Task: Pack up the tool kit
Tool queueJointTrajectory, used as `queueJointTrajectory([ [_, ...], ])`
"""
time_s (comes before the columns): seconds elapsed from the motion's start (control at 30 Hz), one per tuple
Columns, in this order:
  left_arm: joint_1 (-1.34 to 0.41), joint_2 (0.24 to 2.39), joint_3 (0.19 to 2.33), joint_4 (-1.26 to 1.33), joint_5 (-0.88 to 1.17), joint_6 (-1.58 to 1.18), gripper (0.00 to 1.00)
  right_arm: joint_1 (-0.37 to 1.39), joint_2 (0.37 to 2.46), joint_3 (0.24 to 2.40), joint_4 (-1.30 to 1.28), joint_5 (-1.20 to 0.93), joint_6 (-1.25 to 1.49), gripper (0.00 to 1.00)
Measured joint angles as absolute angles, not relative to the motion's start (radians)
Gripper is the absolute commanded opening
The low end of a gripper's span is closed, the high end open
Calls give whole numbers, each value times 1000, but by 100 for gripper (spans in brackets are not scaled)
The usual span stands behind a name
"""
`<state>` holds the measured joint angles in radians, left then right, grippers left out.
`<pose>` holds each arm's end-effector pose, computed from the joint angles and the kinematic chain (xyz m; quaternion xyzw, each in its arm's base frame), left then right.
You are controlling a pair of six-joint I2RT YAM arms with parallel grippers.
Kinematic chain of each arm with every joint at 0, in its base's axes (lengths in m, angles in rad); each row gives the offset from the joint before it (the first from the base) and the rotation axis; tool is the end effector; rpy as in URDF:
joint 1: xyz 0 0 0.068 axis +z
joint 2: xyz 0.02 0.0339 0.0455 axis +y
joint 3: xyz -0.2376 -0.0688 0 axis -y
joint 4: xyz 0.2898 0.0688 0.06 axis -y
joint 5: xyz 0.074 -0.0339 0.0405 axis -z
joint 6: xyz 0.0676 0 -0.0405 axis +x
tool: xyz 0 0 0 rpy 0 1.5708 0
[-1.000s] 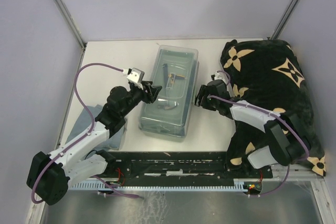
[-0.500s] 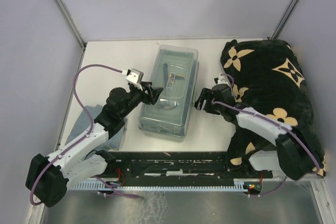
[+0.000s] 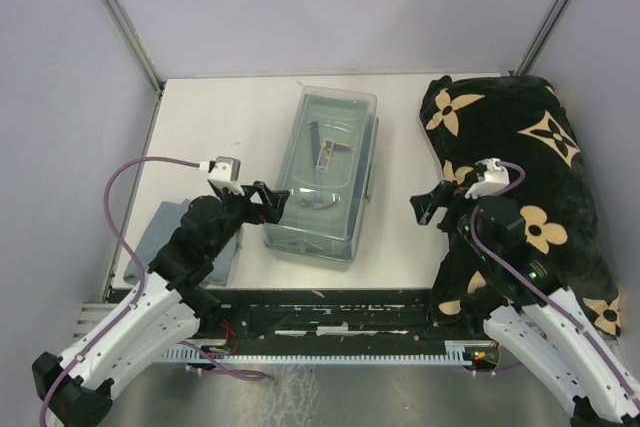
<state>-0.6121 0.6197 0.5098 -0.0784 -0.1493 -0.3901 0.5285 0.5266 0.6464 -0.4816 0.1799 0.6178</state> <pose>0.2182 -0.1409 0.2530 0.0379 0.7688 -0.2550 0.5852 0.2017 0.1038 0.2774 0.0876 0.8164 0.2449 0.5157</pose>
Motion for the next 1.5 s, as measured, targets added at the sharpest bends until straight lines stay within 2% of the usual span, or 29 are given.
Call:
queueJointTrajectory([
  [0.2,-613,491,514,-181,-272,-403,99,529,384,727,-619,215,556,99],
  [0.43,-612,517,546,-242,-282,-404,99,529,395,815,-702,154,545,99],
  [0.77,-597,712,592,-186,-10,-471,99,529,724,829,-676,-82,632,99],
  [0.93,-600,802,624,-155,102,-521,100,530,865,962,-722,-74,611,99],
  [1.03,-606,859,702,-218,54,-519,99,530,947,1137,-767,-7,562,99],
  [1.17,-610,879,804,-320,-115,-511,99,530,994,1322,-821,118,480,99],
  [1.5,-610,706,1001,-391,-550,-362,99,530,833,1424,-813,385,281,99],
])
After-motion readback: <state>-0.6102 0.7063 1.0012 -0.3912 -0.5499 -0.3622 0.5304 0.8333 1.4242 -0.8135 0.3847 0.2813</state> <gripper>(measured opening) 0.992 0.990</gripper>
